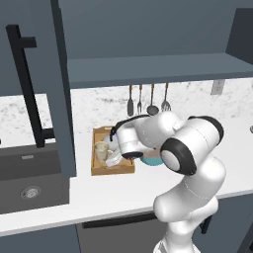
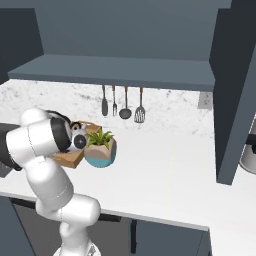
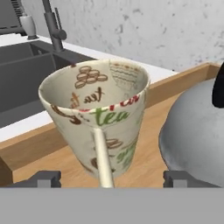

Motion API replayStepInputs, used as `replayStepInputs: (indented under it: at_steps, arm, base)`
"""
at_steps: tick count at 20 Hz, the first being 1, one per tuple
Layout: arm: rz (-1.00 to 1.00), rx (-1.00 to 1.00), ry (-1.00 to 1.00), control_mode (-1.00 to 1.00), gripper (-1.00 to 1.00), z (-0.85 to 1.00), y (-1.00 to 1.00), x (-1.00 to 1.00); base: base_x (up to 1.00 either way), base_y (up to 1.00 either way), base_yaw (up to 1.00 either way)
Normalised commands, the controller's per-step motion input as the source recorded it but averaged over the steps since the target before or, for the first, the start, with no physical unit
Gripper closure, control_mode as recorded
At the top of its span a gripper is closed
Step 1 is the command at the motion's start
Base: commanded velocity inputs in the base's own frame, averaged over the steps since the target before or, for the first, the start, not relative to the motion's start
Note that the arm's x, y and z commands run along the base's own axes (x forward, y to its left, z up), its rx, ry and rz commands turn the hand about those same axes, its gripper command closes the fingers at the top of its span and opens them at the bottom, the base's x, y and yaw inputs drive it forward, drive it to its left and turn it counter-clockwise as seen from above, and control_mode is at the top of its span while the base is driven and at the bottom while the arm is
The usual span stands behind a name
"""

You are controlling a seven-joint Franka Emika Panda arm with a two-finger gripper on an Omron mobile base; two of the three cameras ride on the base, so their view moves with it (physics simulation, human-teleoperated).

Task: Pick the kettle from the counter and place it on the tray. Then pick the mug from the cabinet and place it on the tray. Then close the cabinet doors.

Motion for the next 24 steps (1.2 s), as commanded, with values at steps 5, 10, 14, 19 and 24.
replayStepInputs:
  at_steps: [5,10,14,19,24]
  arm:
    - [-0.01,0.0,-0.06,-1.0,-1.0,0.0,0.0,-0.11]
    - [0.0,0.0,-0.05,-1.0,-1.0,0.2,0.0,-0.13]
    - [0.0,0.0,0.0,-1.0,-1.0,0.43,-0.02,-0.22]
    - [-0.02,0.0,0.01,-1.0,-1.0,0.83,-0.17,-0.35]
    - [-0.05,0.0,0.17,-1.0,-1.0,1.0,-0.27,-0.22]
  base:
    - [0.0,0.0,0.0]
    - [0.0,0.0,0.0]
    - [0.0,0.0,0.0]
    - [0.0,0.0,0.0]
    - [0.0,0.0,0.0]
